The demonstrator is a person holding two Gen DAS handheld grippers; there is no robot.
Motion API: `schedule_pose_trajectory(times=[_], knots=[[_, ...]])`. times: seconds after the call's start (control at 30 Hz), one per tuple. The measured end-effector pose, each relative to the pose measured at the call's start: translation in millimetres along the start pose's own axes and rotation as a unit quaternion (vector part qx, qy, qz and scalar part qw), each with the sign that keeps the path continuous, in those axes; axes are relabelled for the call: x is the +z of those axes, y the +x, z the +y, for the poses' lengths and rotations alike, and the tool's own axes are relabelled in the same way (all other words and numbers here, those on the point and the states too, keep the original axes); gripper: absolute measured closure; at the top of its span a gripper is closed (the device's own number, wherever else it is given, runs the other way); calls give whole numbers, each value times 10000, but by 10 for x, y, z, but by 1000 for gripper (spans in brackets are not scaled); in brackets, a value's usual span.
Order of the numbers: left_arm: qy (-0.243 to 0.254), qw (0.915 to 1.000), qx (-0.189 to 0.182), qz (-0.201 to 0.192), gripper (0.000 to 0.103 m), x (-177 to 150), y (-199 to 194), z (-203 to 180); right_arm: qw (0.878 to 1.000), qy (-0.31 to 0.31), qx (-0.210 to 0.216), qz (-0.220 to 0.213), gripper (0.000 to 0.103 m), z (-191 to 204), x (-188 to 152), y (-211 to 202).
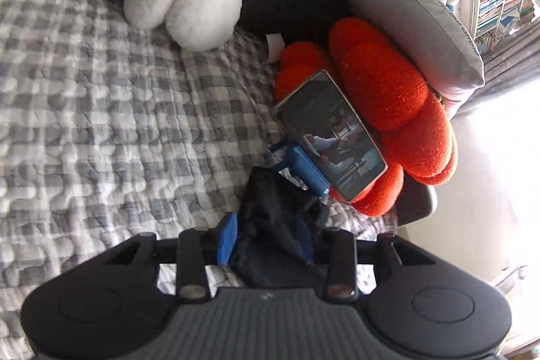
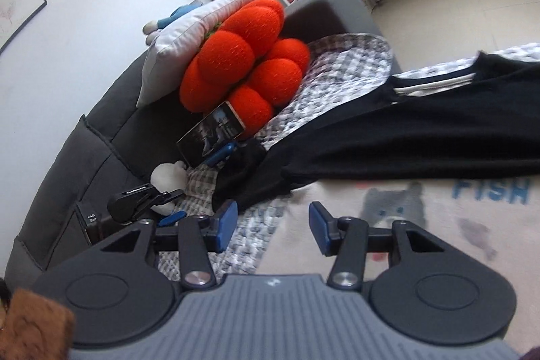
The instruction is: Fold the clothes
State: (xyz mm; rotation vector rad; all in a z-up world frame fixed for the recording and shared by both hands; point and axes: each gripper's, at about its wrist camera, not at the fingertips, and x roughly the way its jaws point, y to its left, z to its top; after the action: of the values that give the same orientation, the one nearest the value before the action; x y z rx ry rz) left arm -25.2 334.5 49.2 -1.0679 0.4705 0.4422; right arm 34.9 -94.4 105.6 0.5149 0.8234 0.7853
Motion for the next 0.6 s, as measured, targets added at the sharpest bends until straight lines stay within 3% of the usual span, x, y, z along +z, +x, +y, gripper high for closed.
schedule_pose_trajectory(times=[0.27, 0.6], knots=[[-656, 9975, -55, 273, 64, 156, 185, 194, 9964, 275, 138, 789, 52, 299, 479, 1320], [-691, 9961, -112, 530, 64, 139, 414, 138, 9899, 676, -527, 1128, 52, 190, 653, 2423]])
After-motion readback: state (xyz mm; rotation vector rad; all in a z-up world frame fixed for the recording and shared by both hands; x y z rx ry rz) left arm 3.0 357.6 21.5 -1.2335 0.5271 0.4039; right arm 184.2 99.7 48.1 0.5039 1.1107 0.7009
